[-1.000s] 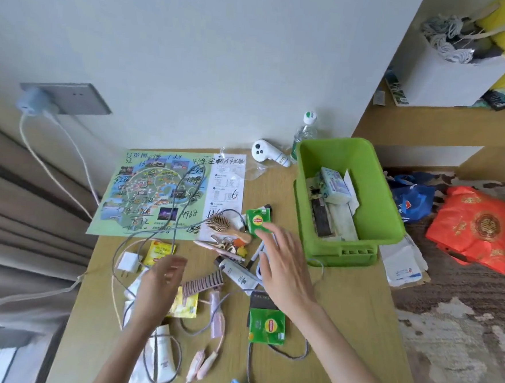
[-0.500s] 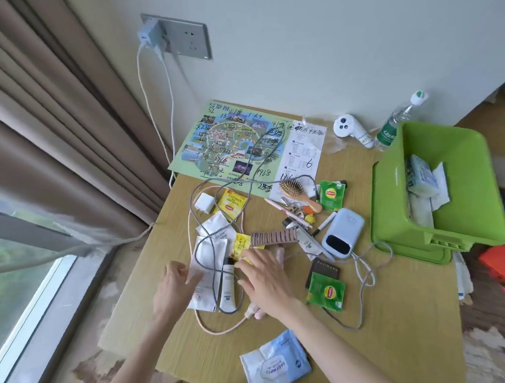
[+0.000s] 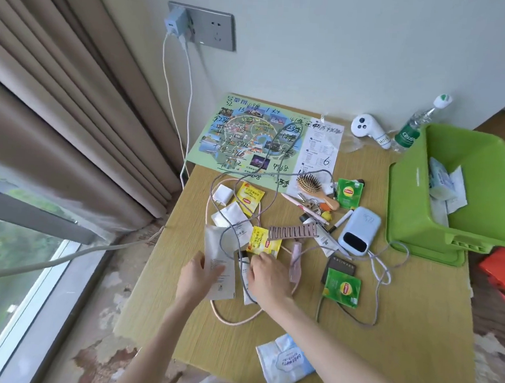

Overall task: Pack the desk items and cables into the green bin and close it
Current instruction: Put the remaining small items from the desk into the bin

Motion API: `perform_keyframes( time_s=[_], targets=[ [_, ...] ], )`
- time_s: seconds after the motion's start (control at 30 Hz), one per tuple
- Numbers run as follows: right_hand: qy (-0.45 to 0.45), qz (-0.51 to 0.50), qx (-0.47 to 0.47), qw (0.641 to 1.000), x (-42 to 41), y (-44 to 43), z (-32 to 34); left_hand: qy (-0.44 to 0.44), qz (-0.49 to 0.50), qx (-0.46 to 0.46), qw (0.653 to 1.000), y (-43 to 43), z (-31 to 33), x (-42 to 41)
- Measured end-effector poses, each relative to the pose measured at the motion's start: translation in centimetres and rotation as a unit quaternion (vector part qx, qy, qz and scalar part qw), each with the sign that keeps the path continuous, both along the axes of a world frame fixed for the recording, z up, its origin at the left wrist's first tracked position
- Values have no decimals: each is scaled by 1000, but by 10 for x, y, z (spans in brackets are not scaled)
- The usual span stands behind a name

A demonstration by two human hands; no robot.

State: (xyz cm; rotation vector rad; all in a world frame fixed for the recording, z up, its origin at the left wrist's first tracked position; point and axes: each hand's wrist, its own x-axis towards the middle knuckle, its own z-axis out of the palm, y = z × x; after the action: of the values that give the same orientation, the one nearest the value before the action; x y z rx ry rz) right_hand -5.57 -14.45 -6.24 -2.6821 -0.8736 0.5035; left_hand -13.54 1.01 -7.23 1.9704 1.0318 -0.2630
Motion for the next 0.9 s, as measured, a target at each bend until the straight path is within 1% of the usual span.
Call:
perform_keyframes(
  time_s=[0.1, 0.3, 0.37, 0.47, 0.53, 0.6, 0.7, 0.83, 0.9],
  targets=[
    [30, -50, -27, 998, -7, 9, -1, -34, 21, -57, 998, 13, 11, -1],
    [70, -70, -49, 994, -9, 15, -7, -52, 41, -130, 989, 47, 34, -10],
    [77, -67, -45, 994, -6, 16, -7, -69, 40, -152, 985, 55, 43, -12],
    [83, -36, -37, 995, 0, 14, -3, -101, 20, -178, 979, 56, 52, -8],
    [88, -13, -34, 995, 3, 11, 1, -102, 17, -213, 971, 50, 54, -1],
    [94, 0, -25, 995, 6, 7, 5, -92, 14, -265, 960, 40, 54, 6],
    [88, 3, -6, 996, 9, 0, 11, -89, 6, -359, 929, 25, 54, 16],
    [83, -21, 23, 996, 12, -8, 17, -113, 35, -413, 903, 17, 58, 27],
    [78, -29, 34, 996, 12, -11, 19, -127, 31, -440, 889, 17, 59, 30]
  ],
)
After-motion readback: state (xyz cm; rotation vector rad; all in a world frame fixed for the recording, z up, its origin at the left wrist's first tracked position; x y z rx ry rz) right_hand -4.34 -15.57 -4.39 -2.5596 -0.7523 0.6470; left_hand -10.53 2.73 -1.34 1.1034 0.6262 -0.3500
